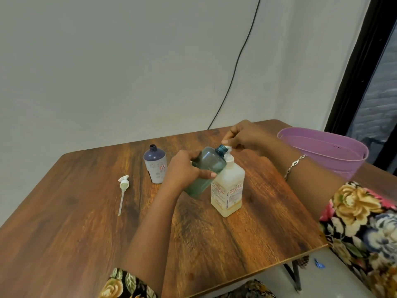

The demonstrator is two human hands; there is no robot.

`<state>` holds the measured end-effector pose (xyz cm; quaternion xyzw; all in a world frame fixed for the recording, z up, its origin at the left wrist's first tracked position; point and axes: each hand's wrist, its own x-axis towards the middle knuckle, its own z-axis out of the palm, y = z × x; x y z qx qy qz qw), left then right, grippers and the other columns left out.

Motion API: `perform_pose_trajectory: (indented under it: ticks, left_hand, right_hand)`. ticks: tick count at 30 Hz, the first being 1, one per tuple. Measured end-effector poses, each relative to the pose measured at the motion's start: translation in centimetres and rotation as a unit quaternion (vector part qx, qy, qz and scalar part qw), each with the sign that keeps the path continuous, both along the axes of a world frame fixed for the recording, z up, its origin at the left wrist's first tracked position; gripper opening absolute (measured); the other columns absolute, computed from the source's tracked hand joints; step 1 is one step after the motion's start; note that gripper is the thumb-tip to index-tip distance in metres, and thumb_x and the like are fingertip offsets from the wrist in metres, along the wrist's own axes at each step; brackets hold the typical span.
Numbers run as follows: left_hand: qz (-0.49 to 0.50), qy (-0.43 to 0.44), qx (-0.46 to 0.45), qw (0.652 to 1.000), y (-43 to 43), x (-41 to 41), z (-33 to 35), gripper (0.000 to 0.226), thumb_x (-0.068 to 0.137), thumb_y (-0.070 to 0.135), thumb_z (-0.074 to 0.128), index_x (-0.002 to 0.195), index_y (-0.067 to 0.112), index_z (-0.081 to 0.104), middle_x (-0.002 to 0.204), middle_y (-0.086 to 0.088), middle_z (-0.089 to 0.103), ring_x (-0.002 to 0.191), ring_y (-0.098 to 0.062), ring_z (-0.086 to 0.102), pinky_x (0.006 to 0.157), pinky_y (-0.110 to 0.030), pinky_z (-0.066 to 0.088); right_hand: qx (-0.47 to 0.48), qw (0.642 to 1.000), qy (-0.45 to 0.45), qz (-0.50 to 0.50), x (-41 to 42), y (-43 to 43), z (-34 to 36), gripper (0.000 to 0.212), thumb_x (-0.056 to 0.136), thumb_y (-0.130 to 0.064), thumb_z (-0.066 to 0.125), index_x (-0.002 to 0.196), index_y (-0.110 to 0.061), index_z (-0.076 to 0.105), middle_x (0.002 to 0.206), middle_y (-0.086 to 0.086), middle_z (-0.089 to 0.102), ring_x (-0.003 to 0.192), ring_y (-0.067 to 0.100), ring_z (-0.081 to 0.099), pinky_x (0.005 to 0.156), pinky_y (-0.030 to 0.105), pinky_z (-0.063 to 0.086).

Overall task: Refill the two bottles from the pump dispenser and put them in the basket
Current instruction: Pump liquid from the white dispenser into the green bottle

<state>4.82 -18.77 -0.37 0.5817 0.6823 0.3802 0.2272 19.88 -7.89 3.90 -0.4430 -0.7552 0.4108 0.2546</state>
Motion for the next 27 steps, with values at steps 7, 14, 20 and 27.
perform_pose_trajectory:
  ticks: [7, 14, 20, 27]
  left_hand:
    - [-0.002, -0.008, -0.022, 1.0, 0.0, 0.2, -1.1, 0.083, 0.066, 0.022, 0.082, 0.138, 0.011, 0.042, 0.135, -0.006, 0.051, 0.122, -0.021, 0.048, 0.103, -0.039, 0.04]
    - [0.003, -0.006, -0.003, 1.0, 0.0, 0.0, -0.1, 0.08, 0.067, 0.022, 0.081, 0.137, 0.012, 0.044, 0.134, -0.006, 0.053, 0.119, -0.022, 0.05, 0.102, -0.039, 0.041]
    - [0.004, -0.023, -0.022, 0.999, 0.0, 0.1, -1.4, 0.083, 0.066, 0.021, 0.081, 0.139, 0.011, 0.041, 0.136, -0.006, 0.05, 0.122, -0.023, 0.047, 0.103, -0.043, 0.04]
    - [0.01, -0.025, -0.013, 1.0, -0.4, 0.5, -1.1, 0.082, 0.068, 0.022, 0.08, 0.139, 0.013, 0.04, 0.135, -0.005, 0.05, 0.121, -0.023, 0.047, 0.102, -0.042, 0.04]
  right_hand:
    - [-0.003, 1.0, -0.011, -0.008, -0.2, 0.3, -1.6, 0.013, 0.081, -0.004, 0.066, 0.07, -0.01, 0.063, 0.069, 0.004, 0.062, 0.062, 0.011, 0.052, 0.054, 0.021, 0.042]
    - [0.007, 1.0, 0.002, -0.015, -0.3, -0.3, 0.3, 0.014, 0.082, -0.002, 0.066, 0.069, -0.008, 0.063, 0.074, 0.007, 0.063, 0.066, 0.012, 0.053, 0.058, 0.02, 0.046]
    - [0.009, 0.999, 0.013, -0.03, -0.2, -0.5, -1.9, 0.012, 0.083, -0.007, 0.065, 0.072, -0.011, 0.062, 0.071, 0.002, 0.062, 0.058, 0.008, 0.051, 0.051, 0.017, 0.042]
    - [0.017, 0.999, 0.013, -0.033, -0.3, -0.8, -1.1, 0.013, 0.083, -0.005, 0.065, 0.071, -0.01, 0.062, 0.072, 0.002, 0.062, 0.063, 0.009, 0.053, 0.055, 0.018, 0.042]
